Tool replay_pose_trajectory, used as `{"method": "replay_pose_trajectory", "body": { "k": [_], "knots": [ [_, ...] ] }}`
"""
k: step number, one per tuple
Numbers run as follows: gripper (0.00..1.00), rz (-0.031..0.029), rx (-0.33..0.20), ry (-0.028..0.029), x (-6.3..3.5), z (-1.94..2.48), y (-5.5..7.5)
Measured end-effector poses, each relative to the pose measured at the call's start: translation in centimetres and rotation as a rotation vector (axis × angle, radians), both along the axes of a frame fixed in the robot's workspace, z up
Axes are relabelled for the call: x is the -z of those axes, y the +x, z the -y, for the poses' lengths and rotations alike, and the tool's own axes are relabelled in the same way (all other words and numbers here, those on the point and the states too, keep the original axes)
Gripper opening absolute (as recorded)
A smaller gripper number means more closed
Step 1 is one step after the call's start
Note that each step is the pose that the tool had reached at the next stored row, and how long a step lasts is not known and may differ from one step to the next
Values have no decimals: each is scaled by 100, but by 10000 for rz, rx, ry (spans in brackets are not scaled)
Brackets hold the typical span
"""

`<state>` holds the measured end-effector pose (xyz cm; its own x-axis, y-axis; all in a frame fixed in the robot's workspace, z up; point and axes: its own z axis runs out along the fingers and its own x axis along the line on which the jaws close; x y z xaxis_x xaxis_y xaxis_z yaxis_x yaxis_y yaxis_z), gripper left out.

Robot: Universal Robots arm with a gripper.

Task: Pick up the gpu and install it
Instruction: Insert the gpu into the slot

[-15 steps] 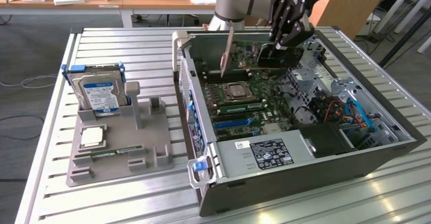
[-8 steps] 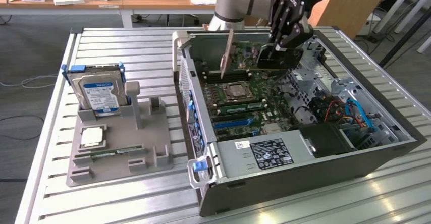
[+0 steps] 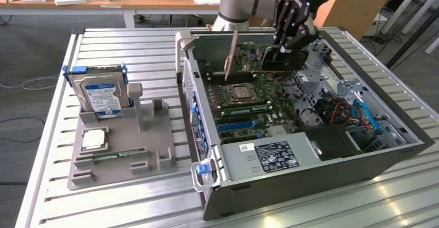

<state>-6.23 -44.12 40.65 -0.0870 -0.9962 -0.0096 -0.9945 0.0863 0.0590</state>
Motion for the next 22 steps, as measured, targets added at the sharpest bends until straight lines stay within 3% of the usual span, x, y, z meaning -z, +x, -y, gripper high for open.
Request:
{"method": "replay_pose_trajectory", "body": {
  "k": [22],
  "knots": [
    [27, 0, -201, 0, 90, 0, 0]
  ]
}}
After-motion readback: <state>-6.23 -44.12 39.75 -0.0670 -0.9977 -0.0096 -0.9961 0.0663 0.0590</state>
